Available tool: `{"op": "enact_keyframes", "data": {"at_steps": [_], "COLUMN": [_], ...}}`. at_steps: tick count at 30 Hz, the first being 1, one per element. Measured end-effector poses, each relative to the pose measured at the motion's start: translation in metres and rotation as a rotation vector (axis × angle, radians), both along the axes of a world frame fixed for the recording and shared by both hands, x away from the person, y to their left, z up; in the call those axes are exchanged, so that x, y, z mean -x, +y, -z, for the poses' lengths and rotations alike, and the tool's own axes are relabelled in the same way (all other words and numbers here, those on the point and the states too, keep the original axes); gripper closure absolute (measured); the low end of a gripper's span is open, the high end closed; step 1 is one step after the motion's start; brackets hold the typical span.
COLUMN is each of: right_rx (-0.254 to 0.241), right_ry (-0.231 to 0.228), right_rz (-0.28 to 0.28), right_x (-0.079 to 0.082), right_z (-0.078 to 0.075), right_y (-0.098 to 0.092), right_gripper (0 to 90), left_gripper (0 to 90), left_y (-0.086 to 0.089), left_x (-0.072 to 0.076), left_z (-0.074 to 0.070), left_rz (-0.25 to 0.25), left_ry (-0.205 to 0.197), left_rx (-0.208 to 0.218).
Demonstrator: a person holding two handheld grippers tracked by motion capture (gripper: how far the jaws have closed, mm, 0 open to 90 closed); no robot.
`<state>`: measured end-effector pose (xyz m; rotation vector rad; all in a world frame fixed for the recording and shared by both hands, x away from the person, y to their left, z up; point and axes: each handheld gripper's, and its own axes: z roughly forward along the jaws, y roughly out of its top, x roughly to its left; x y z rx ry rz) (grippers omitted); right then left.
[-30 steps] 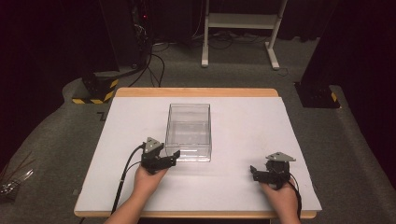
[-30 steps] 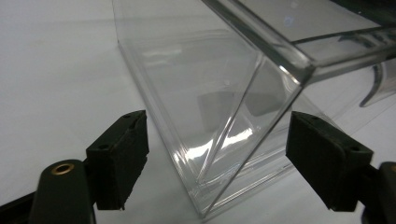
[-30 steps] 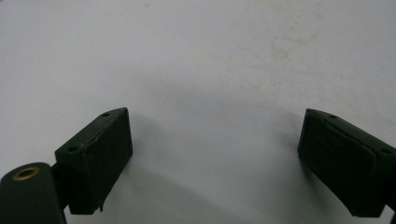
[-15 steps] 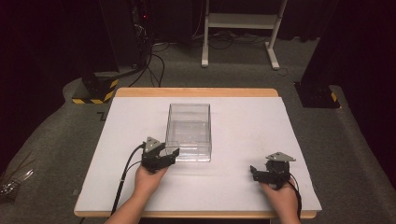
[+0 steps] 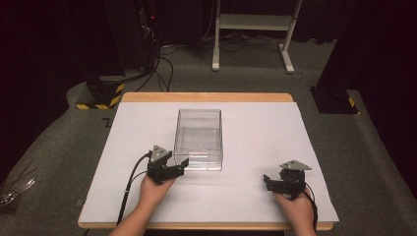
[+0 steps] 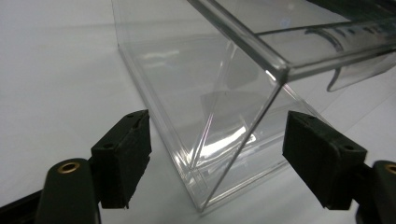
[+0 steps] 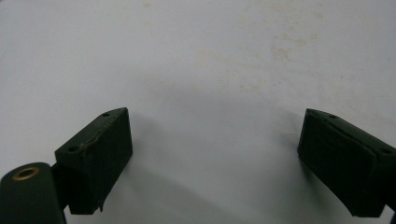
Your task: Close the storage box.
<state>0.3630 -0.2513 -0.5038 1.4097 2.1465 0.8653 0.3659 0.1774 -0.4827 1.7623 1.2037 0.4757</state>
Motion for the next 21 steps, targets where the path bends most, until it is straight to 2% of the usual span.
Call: {"op": "enact_keyframes", "data": {"at_steps": [13, 21], "right_rx": [0.0, 0.0], "right_ry": [-0.002, -0.002], "right_rz": [0.001, 0.001], "right_x": [0.0, 0.0], "right_z": [0.0, 0.0], "right_y": [0.0, 0.0], "right_gripper": [9.9, 10.0], "left_gripper": [22.4, 22.4], "left_y": [0.024, 0.045], "left_x": [0.02, 0.031], "left_z": [-0.003, -0.004], "left_rz": [0.024, 0.014], "left_ry": [-0.001, 0.002], "left_rx": [0.02, -0.001]}}
